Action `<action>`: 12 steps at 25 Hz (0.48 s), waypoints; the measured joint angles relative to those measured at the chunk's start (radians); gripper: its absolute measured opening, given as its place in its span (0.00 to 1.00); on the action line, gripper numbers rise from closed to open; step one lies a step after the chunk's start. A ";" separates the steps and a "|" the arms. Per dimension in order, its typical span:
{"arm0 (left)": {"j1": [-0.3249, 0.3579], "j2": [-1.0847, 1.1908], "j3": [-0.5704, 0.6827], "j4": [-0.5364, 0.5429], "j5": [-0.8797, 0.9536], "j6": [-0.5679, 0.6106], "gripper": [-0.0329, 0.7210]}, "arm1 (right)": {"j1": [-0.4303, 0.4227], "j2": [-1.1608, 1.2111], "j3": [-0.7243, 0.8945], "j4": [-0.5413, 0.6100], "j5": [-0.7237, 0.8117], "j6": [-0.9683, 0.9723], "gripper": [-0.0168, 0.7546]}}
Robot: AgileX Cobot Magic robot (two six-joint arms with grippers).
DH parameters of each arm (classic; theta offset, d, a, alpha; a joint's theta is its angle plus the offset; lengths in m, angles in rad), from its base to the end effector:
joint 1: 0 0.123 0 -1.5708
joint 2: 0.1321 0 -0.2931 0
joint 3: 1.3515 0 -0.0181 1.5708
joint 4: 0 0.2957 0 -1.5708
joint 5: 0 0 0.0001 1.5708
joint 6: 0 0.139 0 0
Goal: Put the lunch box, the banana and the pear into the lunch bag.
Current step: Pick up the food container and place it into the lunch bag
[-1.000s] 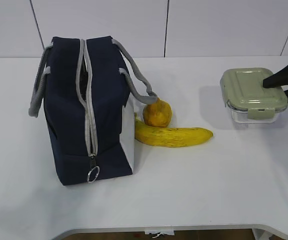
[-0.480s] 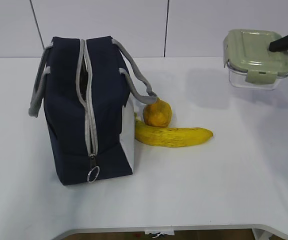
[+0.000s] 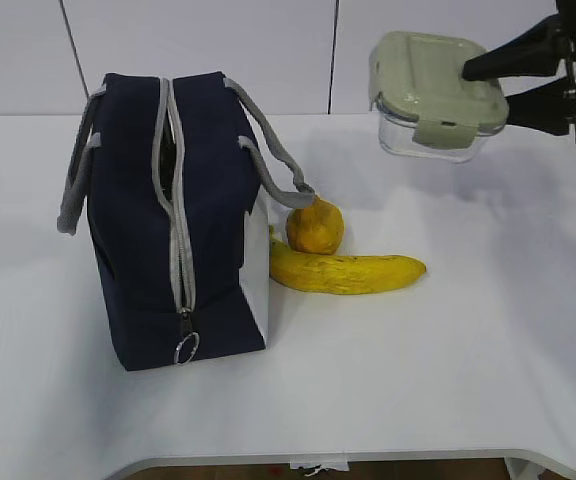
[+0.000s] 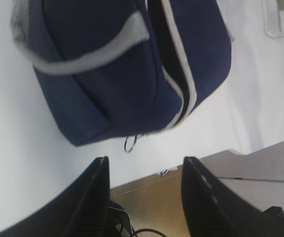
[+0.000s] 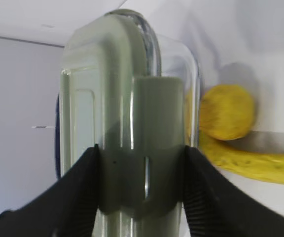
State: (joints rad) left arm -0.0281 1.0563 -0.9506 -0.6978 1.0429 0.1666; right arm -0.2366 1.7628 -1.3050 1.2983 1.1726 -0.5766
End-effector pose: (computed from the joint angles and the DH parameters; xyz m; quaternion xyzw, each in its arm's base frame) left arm 0.2526 -0.0843 0.3142 -0.0034 0.9141 -0.3120 0.2590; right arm 0.4306 0.0231 0.2590 0.0887 0.8234 0.5104 0.2317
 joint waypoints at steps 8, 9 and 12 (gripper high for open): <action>-0.017 0.234 -0.126 -0.112 -0.019 0.131 0.56 | 0.139 0.000 -0.008 0.124 0.000 -0.006 0.50; -0.017 0.254 -0.134 -0.117 -0.023 0.135 0.56 | 0.157 0.000 -0.016 0.128 0.000 -0.006 0.50; -0.017 0.316 -0.148 -0.168 -0.032 0.175 0.57 | 0.207 0.000 -0.057 0.131 0.000 -0.006 0.50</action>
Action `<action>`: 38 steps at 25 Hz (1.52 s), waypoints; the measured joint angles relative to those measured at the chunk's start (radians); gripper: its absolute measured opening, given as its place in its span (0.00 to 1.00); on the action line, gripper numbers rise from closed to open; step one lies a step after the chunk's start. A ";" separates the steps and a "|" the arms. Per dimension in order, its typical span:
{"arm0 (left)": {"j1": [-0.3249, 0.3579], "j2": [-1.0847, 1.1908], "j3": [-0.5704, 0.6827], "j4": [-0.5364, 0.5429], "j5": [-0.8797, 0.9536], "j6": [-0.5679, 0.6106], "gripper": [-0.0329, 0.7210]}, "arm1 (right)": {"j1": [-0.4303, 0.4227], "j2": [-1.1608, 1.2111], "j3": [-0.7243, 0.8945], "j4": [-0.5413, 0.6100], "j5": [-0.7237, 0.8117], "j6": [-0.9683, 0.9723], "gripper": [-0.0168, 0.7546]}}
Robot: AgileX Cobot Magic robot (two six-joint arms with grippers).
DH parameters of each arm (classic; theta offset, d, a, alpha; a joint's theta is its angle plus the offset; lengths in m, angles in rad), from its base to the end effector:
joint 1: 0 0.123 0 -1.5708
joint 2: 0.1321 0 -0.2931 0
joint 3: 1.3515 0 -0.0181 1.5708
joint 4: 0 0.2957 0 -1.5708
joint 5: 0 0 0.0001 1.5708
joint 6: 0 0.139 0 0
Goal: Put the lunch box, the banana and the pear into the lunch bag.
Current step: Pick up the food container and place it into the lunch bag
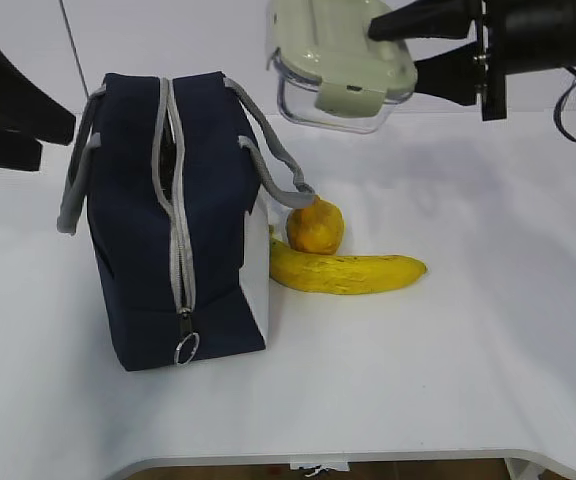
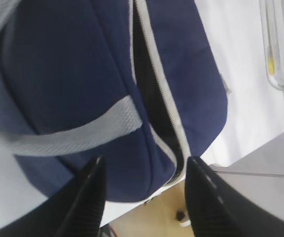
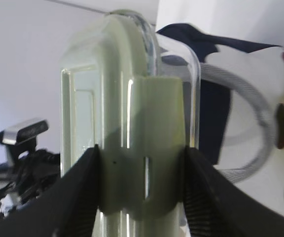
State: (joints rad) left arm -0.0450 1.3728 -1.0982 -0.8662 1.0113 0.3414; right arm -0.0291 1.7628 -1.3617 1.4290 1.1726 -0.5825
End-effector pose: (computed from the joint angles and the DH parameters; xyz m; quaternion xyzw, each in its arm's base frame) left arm 0.3284 -0.1047 0.2894 0.0210 0.9048 -0.3617 0.2238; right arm 0.4293 0.1144 0.2929 0.0135 0.7884 0.5761 0.2152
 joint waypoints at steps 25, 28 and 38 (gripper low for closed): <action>-0.024 0.161 -0.006 -0.075 0.026 0.089 0.04 | 0.223 0.002 -0.110 -0.048 -0.092 -0.004 0.50; -0.024 0.161 -0.006 -0.075 0.028 0.089 0.04 | 0.242 0.023 -0.110 -0.053 -0.097 -0.006 0.50; -0.024 0.161 -0.006 -0.071 0.069 0.094 0.04 | 0.313 0.116 -0.110 -0.088 -0.159 -0.006 0.50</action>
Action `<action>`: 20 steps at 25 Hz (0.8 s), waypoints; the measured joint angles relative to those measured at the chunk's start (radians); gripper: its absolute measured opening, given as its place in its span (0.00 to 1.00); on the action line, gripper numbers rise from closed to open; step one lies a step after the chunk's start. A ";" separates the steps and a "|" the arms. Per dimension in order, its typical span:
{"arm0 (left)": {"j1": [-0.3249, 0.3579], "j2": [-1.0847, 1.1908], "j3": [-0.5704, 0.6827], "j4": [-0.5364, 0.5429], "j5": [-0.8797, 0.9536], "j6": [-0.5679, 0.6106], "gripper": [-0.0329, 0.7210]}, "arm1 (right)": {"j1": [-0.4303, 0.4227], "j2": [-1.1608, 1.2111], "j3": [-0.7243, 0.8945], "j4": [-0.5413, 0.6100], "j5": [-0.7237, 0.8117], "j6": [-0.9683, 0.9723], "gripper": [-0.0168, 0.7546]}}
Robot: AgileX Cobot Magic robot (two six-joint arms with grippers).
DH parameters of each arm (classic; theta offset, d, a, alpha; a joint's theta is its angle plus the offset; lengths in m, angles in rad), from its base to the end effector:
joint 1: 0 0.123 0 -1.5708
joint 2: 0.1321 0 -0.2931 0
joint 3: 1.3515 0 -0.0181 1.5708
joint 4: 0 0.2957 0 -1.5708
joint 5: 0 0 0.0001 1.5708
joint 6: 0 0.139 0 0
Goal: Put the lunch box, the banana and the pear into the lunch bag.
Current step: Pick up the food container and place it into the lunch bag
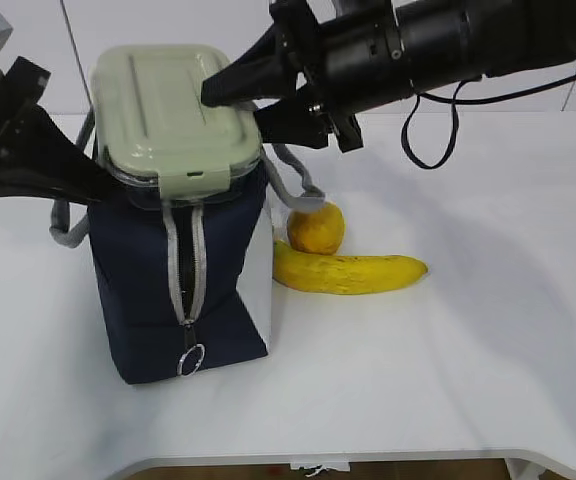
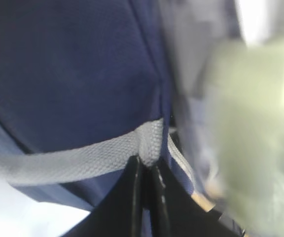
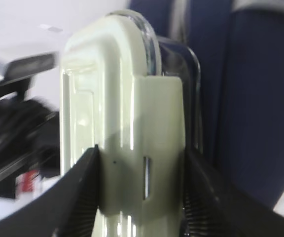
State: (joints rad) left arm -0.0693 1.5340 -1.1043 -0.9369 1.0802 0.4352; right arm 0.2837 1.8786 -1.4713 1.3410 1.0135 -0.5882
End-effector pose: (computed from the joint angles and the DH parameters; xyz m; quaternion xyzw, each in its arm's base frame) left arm 0.3420 -0.1228 0.2421 0.0452 0.9073 -0.3940 0.1400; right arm 0.4214 0.2426 0.2637 -0.0893 0.8167 0.5420 0.1769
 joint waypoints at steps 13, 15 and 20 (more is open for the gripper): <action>-0.004 -0.015 0.000 0.011 0.012 0.029 0.04 | 0.017 0.018 0.000 -0.184 -0.259 0.000 0.50; -0.004 -0.015 0.000 -0.001 0.012 0.035 0.04 | 0.046 0.029 0.000 -0.190 -0.259 0.000 0.50; -0.004 -0.015 0.000 -0.030 0.012 0.051 0.04 | 0.110 0.069 0.000 -0.192 -0.255 -0.002 0.50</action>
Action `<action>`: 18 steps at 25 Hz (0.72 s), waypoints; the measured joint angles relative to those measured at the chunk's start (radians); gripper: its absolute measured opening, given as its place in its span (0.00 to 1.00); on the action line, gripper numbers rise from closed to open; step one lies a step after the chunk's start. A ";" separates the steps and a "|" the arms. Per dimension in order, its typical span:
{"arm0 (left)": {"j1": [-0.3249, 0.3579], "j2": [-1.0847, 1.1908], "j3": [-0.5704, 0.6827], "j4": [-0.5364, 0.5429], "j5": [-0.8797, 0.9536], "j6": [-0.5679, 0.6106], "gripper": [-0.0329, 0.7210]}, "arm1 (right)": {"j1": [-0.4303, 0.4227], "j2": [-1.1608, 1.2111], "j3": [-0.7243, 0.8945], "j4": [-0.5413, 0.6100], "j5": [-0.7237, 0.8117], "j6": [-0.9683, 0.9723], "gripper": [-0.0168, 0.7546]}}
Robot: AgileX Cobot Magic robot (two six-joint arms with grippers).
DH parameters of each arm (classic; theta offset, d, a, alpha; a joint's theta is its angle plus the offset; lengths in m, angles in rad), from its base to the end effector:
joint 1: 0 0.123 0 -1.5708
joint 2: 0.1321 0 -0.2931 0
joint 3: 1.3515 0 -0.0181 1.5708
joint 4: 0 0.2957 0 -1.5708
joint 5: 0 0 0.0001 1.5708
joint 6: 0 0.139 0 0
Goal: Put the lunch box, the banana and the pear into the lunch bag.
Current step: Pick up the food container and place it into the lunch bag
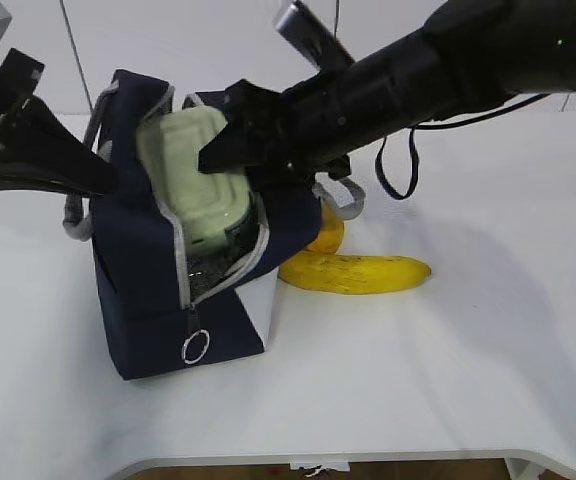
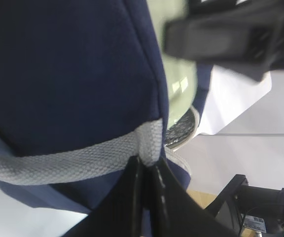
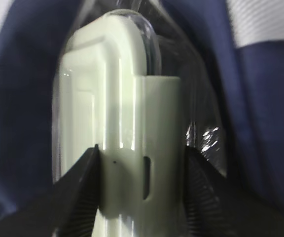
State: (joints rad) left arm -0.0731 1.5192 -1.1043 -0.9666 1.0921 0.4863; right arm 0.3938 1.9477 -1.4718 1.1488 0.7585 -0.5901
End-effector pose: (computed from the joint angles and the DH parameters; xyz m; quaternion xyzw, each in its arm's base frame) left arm 0.3390 -0.1267 0.2501 0.0685 0.8990 -0.4047 0.1530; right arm 0.4299 0.2731 0.2091 -0.1171 0.8684 0.4288 0.2196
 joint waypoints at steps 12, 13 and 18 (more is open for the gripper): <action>0.000 0.000 0.000 -0.004 0.000 0.005 0.04 | 0.020 0.149 -0.077 0.079 0.016 0.000 0.50; 0.000 0.000 0.000 -0.004 0.000 0.005 0.04 | 0.020 0.164 -0.095 0.089 0.021 0.000 0.50; 0.000 0.000 0.000 -0.004 0.000 0.005 0.04 | 0.020 0.231 -0.154 0.108 0.023 0.000 0.50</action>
State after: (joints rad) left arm -0.0731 1.5192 -1.1043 -0.9711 1.0921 0.4915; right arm 0.4137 2.1783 -1.6262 1.2565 0.7816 -0.5901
